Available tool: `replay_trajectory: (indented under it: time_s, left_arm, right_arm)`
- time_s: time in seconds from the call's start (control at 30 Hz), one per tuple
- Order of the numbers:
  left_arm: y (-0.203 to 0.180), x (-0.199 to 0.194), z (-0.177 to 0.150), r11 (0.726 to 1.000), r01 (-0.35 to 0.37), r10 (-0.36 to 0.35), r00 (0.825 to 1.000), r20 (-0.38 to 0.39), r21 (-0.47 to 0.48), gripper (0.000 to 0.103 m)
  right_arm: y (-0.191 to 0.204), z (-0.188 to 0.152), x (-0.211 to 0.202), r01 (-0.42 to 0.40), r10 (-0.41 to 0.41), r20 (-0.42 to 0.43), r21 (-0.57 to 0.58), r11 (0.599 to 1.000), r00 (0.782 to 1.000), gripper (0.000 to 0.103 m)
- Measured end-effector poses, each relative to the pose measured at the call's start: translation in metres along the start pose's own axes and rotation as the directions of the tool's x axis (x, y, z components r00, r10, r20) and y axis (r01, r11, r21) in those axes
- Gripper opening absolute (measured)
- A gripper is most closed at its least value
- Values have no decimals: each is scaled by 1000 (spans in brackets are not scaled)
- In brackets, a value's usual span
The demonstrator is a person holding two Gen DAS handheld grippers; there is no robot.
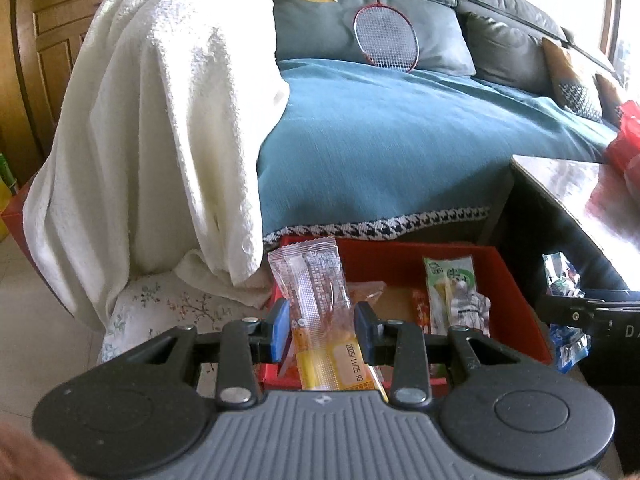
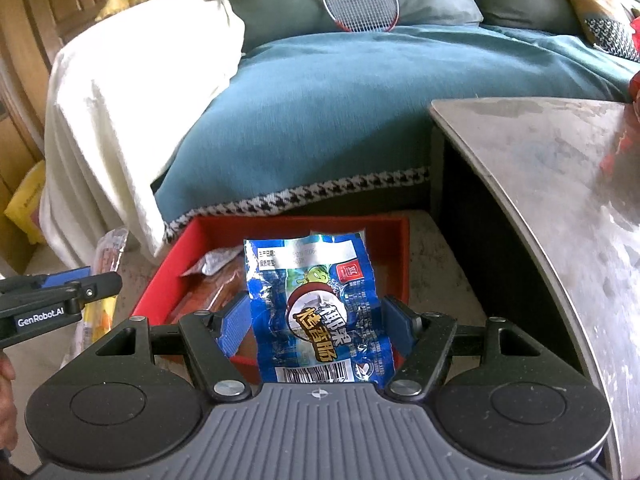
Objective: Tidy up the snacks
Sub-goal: 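Lift both held packets and carry them over the red box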
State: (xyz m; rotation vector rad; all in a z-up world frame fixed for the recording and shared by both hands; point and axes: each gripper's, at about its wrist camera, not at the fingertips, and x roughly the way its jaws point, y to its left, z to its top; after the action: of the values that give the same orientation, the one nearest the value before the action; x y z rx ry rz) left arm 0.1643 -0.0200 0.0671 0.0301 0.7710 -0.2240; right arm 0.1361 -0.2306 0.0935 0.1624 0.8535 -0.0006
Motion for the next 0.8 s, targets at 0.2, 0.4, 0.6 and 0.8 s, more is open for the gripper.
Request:
replay_trajectory:
  time_s: [0.2, 0.4, 0.6, 0.8]
  left_arm:
    - [2, 4, 11, 1000, -6, 6, 1000, 18, -5, 29]
    - [3, 10, 24, 1000, -22, 22, 999, 49, 3, 28]
    - [6, 20, 30, 999, -35, 35, 998, 49, -6, 29]
    - [6, 28, 36, 999, -47, 47, 998, 47, -6, 29]
  right_arm:
    - [5, 8, 1, 1, -1, 34, 0, 1000, 999, 75]
    - [7, 18, 6, 6, -6, 58, 3, 1000, 998, 75]
    - [7, 29, 11, 16, -16, 91, 9, 1000, 996, 75]
    - [5, 37, 14, 21, -22, 114, 16, 1000, 993, 75]
